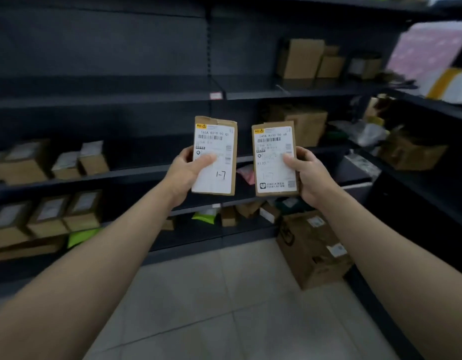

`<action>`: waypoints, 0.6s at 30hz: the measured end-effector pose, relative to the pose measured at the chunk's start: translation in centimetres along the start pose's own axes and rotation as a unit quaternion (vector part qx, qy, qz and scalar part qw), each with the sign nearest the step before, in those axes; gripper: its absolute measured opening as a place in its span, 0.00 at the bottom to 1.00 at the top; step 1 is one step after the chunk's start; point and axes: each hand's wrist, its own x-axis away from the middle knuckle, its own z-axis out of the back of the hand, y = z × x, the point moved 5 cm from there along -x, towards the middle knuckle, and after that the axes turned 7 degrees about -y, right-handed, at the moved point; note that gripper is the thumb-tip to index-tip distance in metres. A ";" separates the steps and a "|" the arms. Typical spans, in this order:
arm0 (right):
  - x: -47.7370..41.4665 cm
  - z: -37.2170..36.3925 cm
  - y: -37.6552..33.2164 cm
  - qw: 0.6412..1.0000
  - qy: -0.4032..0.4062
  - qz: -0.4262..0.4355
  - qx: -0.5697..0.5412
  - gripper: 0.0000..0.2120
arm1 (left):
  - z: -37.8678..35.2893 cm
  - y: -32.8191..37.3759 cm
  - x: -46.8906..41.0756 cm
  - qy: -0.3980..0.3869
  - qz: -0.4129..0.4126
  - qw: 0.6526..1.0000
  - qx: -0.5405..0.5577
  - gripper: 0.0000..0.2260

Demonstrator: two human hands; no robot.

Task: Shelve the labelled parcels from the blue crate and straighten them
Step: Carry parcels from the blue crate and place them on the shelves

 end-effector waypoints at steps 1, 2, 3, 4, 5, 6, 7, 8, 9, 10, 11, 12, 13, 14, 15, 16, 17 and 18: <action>-1.4 -1.7 0.3 1.000 -0.022 -0.006 0.000 0.23 | 1.9 0.0 0.0 0.025 -0.003 1.000 0.004 0.27; -2.7 -3.3 0.6 0.999 -0.041 -0.011 0.002 0.23 | 3.7 0.0 0.1 0.048 -0.008 0.999 0.009 0.27; -3.9 -4.8 0.8 0.998 -0.060 -0.016 0.006 0.23 | 5.2 0.0 0.2 0.069 -0.012 0.997 0.012 0.28; -5.0 -6.2 1.0 0.997 -0.080 -0.023 0.011 0.23 | 6.6 0.0 0.4 0.090 -0.016 0.996 0.015 0.28; -6.0 -7.6 1.3 0.995 -0.099 -0.031 0.014 0.23 | 7.9 -0.1 0.6 0.111 -0.018 0.994 0.017 0.29; -7.0 -8.9 1.5 0.992 -0.116 -0.039 0.018 0.23 | 9.0 -0.1 0.8 0.130 -0.021 0.991 0.020 0.29; -7.9 -10.1 1.7 0.990 -0.133 -0.044 0.022 0.23 | 10.0 -0.2 0.9 0.147 -0.025 0.988 0.025 0.28; -8.8 -11.1 1.9 0.987 -0.149 -0.048 0.025 0.22 | 10.9 -0.2 0.9 0.164 -0.029 0.986 0.031 0.29; -9.6 -12.1 2.0 0.985 -0.165 -0.050 0.028 0.22 | 11.7 -0.2 1.0 0.179 -0.033 0.983 0.033 0.29; -10.5 -13.0 2.1 0.982 -0.179 -0.051 0.029 0.22 | 12.3 -0.1 0.9 0.190 -0.037 0.981 0.031 0.30; -11.3 -13.8 2.1 0.979 -0.193 -0.053 0.030 0.22 | 12.9 0.0 0.8 0.200 -0.042 0.979 0.030 0.30; -12.0 -14.6 2.2 0.976 -0.207 -0.055 0.032 0.21 | 13.4 0.1 0.8 0.209 -0.046 0.976 0.033 0.31; -12.6 -15.4 2.3 0.974 -0.219 -0.055 0.035 0.21 | 13.8 0.1 0.8 0.216 -0.050 0.974 0.040 0.31; -13.1 -16.0 2.4 0.971 -0.229 -0.055 0.038 0.21 | 14.2 0.0 0.8 0.225 -0.053 0.972 0.045 0.31; -13.7 -16.7 2.6 0.969 -0.238 -0.057 0.039 0.22 | 14.7 -0.1 0.7 0.235 -0.056 0.969 0.047 0.31; -14.2 -17.4 2.8 0.967 -0.245 -0.060 0.040 0.22 | 15.3 -0.3 0.6 0.242 -0.057 0.967 0.045 0.31; -14.8 -18.0 3.1 0.965 -0.249 -0.063 0.042 0.22 | 15.8 -0.5 0.5 0.247 -0.057 0.966 0.041 0.31; -15.3 -18.6 3.5 0.964 -0.253 -0.066 0.046 0.22 | 16.4 -0.6 0.3 0.251 -0.055 0.966 0.037 0.30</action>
